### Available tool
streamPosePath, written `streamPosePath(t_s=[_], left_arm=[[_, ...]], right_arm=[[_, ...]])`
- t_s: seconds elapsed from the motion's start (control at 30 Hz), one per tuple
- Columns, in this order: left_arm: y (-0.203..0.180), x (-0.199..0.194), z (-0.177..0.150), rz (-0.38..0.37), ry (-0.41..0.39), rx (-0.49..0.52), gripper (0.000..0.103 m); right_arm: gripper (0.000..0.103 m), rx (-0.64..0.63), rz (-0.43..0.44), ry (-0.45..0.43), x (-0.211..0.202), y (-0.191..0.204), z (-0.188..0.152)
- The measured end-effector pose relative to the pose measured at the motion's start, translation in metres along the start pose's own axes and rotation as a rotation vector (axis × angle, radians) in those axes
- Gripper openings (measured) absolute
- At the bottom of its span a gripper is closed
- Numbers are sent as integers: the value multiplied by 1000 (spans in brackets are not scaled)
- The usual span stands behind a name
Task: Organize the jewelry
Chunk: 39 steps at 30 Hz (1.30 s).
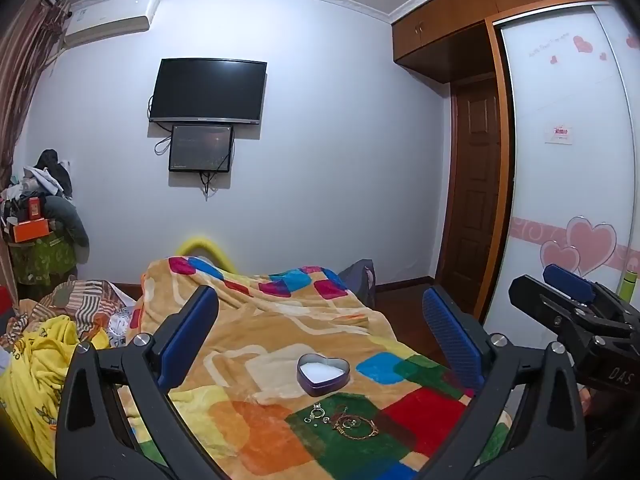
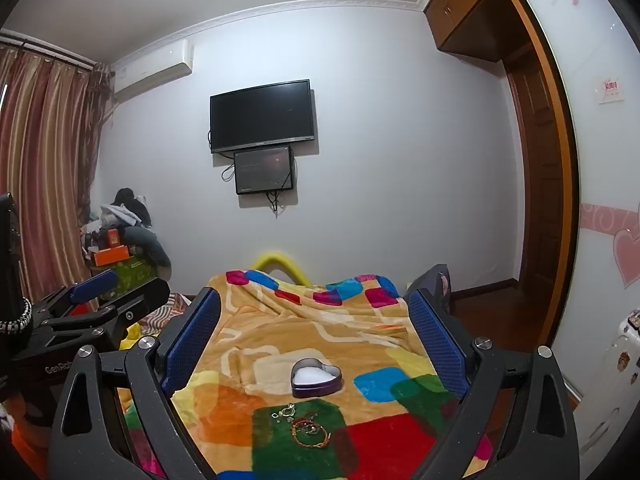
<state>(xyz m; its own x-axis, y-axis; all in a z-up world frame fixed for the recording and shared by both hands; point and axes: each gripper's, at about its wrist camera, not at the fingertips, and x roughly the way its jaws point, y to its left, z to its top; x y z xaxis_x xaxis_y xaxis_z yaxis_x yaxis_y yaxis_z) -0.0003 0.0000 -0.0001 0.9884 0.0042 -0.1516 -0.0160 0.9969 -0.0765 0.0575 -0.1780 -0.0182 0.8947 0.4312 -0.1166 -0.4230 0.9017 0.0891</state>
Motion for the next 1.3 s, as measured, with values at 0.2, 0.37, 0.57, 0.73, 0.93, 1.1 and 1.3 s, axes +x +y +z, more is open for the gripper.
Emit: streamPosePath(t_s=[0.2,0.37,0.57,0.73,0.93,1.1,1.3], left_arm=[[-3,1,5,-1,15,11,103],[-2,-1,5,-1,14,17,103],[-4,1,2,-5,21,18,103],[-4,2,1,-6,22,18,103],[-2,2,0,-7,24,10,103],[1,6,-3,-3,28,3,103],[4,8,-3,-2,36,-5,103]], right_arm=[[94,1,0,4,0,0,0],[94,3,-1,5,0,0,0],[94,3,0,7,1,0,0],[94,1,0,9,-1,3,-3],[94,2,-1,11,1,2,-2],[94,0,-1,14,0,3,-2],[94,1,-1,18,3,2,-2]])
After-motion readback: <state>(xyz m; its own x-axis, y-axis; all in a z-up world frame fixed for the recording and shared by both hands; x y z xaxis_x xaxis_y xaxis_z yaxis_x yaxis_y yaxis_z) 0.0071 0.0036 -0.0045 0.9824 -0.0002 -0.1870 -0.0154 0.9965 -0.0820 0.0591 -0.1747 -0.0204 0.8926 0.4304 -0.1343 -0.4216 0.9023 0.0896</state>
